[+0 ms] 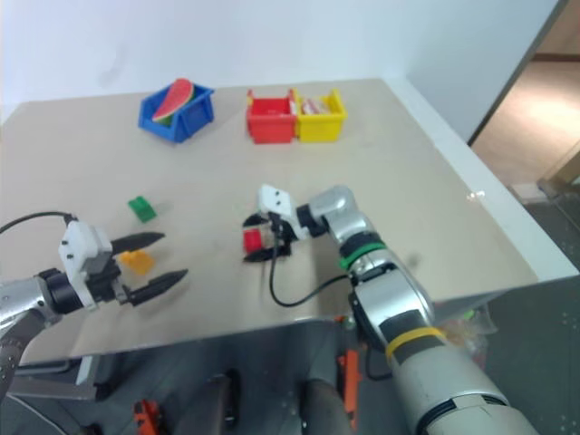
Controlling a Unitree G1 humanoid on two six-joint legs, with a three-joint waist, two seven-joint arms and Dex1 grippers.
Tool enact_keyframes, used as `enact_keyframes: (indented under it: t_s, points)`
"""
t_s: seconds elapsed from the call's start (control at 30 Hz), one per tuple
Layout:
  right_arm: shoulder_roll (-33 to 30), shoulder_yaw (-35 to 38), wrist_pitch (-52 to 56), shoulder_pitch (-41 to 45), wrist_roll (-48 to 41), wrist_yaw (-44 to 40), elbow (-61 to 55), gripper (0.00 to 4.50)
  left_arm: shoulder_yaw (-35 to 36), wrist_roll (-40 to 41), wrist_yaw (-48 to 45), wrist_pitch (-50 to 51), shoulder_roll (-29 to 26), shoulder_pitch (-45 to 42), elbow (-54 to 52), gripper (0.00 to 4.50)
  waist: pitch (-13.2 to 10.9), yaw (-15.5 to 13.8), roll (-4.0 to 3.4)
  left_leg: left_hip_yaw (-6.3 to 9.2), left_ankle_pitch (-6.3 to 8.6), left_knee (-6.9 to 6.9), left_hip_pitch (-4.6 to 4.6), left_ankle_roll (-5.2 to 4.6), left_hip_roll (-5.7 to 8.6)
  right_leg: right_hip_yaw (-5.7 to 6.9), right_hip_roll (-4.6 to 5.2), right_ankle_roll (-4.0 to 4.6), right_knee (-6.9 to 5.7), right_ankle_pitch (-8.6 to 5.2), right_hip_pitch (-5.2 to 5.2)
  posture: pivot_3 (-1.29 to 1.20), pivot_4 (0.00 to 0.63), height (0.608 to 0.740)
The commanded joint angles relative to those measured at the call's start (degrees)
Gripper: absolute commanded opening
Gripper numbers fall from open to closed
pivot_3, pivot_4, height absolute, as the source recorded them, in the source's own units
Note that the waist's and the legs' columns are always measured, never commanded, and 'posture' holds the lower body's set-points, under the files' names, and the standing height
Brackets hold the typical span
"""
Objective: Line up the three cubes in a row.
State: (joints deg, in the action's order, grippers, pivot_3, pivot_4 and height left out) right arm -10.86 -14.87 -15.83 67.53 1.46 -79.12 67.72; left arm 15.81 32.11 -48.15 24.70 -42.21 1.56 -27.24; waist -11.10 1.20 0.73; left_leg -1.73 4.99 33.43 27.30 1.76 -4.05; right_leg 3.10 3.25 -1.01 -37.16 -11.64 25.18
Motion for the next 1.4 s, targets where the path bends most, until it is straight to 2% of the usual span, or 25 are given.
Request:
enact_keyframes:
  t_s: [0.03,0.17,0.3,0.47,0.63,0.8,1.0,1.23,1.4]
  points:
    - [-0.6,3.0,-0.6,2.4,-1.8,-0.9,-3.1,4.44,1.6,0.1,0.9,-0.7,-0.1,-1.1,0.7,4.5,0.0,0.0,0.0,0.0,0.0,0.0,0.0,0.0,0.0,-0.01,0.0,0.0,0.0,0.0,0.0,0.0,0.15,0.74]
    - [-1.8,6.4,3.1,2.7,-5.1,-0.7,-9.4,4.44,4.7,-0.3,7.2,2.6,-0.4,-5.5,3.2,4.5,0.0,-0.1,0.0,0.03,-0.02,0.0,0.0,0.02,0.0,0.01,-0.02,-0.01,-0.03,0.01,-0.01,0.0,0.15,0.74]
    - [-2.6,8.9,10.7,-0.2,-8.2,3.8,-22.7,4.44,8.0,-1.0,13.0,7.2,-2.5,-12.6,8.1,4.5,0.0,0.0,0.01,0.06,-0.04,0.05,-0.01,0.03,0.0,0.0,-0.03,-0.07,-0.06,0.05,-0.04,0.0,0.15,0.74]
    - [-2.7,8.9,24.8,-6.2,-8.7,13.3,-40.5,4.44,5.6,-4.3,9.7,8.7,-9.2,-17.5,17.6,4.5,0.0,0.0,0.02,0.01,-0.04,0.03,-0.05,0.04,0.0,-0.02,-0.02,-0.03,-0.07,0.03,-0.02,0.0,0.15,0.74]
    - [-0.2,8.9,34.7,-11.5,-11.9,19.6,-52.7,4.44,0.3,-7.5,0.3,3.6,-13.9,-25.4,30.9,4.5,0.0,0.0,0.02,-0.01,-0.05,-0.02,-0.04,0.06,0.0,0.01,-0.03,0.0,-0.09,0.02,0.03,0.0,0.15,0.74]
    - [1.4,7.6,35.4,-13.8,-12.0,23.7,-56.6,4.44,-7.6,-13.0,-10.1,-2.7,-14.8,-37.8,48.8,4.5,0.0,-0.1,0.07,-0.02,-0.06,0.02,-0.03,0.07,0.0,0.04,0.01,-0.03,-0.08,0.07,-0.01,0.0,0.15,0.74]
    - [0.1,6.3,34.6,-15.5,-11.9,24.7,-59.0,4.44,-13.7,-18.7,-16.8,-6.6,-13.7,-47.2,62.3,4.5,0.1,0.0,0.1,-0.07,-0.09,0.09,0.01,0.03,0.0,0.01,0.0,-0.05,-0.08,0.1,0.01,0.0,0.15,0.74]
    - [-1.8,5.3,33.6,-16.4,-11.3,25.5,-60.2,4.44,-15.5,-22.2,-19.0,-9.5,-11.2,-52.4,72.4,4.5,0.1,0.0,0.1,-0.06,-0.16,0.08,0.02,-0.08,0.0,0.01,-0.02,-0.09,-0.12,0.09,0.02,0.0,0.15,0.74]
    - [-2.7,4.9,33.1,-16.6,-11.2,26.2,-60.6,4.44,-16.2,-24.5,-19.6,-11.9,-9.8,-53.1,75.8,4.5,0.1,0.0,0.11,-0.06,-0.17,0.1,0.02,-0.09,-0.01,-0.01,-0.02,-0.07,-0.14,0.09,0.02,0.0,0.15,0.74]
